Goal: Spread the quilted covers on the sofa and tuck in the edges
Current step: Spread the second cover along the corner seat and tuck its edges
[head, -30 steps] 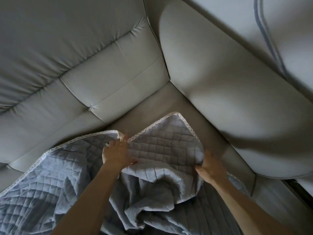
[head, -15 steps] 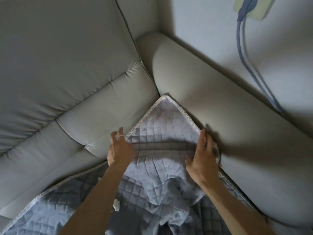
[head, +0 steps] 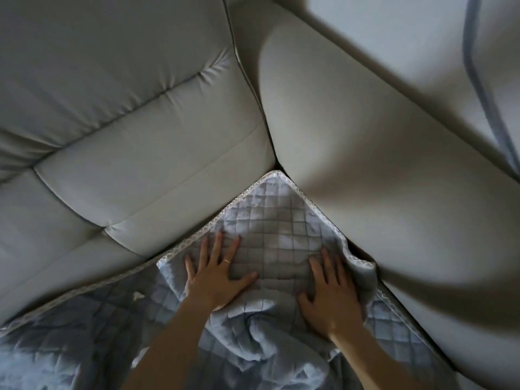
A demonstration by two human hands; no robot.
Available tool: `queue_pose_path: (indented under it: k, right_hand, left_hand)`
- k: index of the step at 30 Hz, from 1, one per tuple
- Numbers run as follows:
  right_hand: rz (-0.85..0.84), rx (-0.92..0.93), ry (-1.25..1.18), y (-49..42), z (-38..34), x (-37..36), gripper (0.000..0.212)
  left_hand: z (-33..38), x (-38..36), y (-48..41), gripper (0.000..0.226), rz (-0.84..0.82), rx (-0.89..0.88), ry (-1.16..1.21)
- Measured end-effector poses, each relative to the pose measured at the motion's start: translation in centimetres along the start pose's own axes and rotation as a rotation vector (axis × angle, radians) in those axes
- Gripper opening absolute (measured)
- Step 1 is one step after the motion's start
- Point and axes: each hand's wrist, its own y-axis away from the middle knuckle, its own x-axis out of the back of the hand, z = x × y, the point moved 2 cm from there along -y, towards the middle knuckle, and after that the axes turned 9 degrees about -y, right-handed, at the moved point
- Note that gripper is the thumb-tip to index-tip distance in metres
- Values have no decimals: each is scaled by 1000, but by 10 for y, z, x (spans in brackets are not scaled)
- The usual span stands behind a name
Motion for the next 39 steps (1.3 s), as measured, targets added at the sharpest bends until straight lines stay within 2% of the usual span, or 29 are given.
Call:
queue_pose_path:
  k: [5,7,10,12,14,16,18,20,23,26,30,36,39]
  right_hand:
    - [-42,49,33,11,10,-4,81]
    - [-41,54,34,1,2,4,78]
    - [-66,21,7,-28,-23,8,74]
    - [-56,-27,5,-43,-37,1,75]
    - [34,-67,44,-45,-52,-5,75]
    - [177,-67,101,-44,-67,4,69]
    - [325,29,94,-55,-78,12,53]
    - [375,156,39,-81,-86,19,47]
    - [316,222,-34,-127,-82,21,61]
    - [243,158,-71,-153,-52,6,74]
    - [244,164,-25,-163,-35,-10,76]
    - [287,119,-70,-154,-62,7,73]
    - [240,312,-87,-169,-76,18,76]
  left_hand:
    - [-16,5,-19,90,36,-98,-45]
    - [-28,11,-29,85,90,-136,-84]
    - [-47,22,-44,82,69,-158,-104]
    - [-41,20,-41,76,163,-137,-183]
    - [-19,18,-32,68,309,-102,-177]
    - [0,24,-28,69,378,-94,-29]
    - [13,32,-36,62,391,-152,114]
    - [27,38,-50,57,369,-227,158]
    - [43,39,-80,58,358,-291,125]
    - [43,35,-109,70,357,-275,80]
    - [42,32,-125,76,343,-254,81]
    - [45,44,-121,75,374,-320,18]
    - [53,55,-125,64,438,-405,7]
